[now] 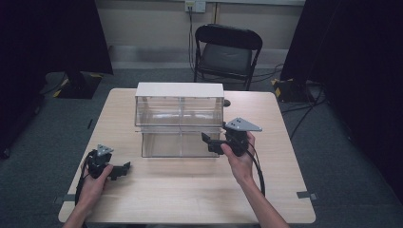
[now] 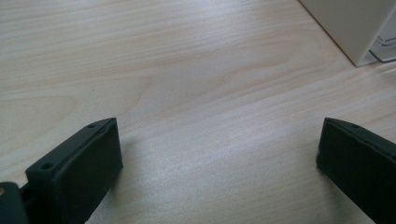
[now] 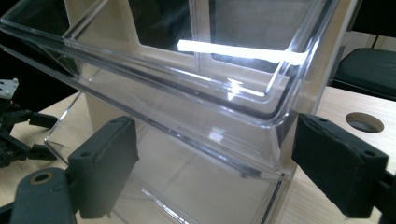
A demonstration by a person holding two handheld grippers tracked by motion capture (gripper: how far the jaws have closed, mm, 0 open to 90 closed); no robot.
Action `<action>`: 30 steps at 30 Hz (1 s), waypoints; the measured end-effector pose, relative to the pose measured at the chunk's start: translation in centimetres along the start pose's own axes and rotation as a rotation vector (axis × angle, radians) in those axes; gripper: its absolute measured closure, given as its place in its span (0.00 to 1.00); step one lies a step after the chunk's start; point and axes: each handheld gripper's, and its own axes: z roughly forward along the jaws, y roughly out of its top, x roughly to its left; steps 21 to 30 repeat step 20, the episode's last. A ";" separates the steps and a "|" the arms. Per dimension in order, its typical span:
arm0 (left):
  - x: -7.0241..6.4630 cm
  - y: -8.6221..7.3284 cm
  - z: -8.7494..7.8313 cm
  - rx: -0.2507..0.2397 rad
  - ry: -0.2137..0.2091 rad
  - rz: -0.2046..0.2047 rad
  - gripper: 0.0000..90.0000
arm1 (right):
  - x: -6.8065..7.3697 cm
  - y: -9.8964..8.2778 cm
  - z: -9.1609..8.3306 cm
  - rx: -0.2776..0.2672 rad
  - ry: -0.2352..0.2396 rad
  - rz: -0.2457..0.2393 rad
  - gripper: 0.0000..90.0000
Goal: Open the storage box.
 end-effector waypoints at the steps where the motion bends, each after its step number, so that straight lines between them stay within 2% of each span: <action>1: 0.0 0.0 0.0 0.000 0.000 0.000 0.00 | -0.1 0.1 0.0 -0.001 -0.001 0.000 0.15; 7: 0.0 0.0 0.0 0.000 0.001 0.002 0.00 | -0.2 0.0 0.0 0.002 0.011 0.002 0.16; 11: 0.0 0.0 0.0 0.000 0.000 0.000 0.00 | -0.1 0.0 0.1 -0.001 0.009 0.014 0.16; 30: 0.0 0.0 0.0 0.000 0.000 0.000 0.00 | -0.1 -0.1 0.0 -0.002 0.005 0.012 0.16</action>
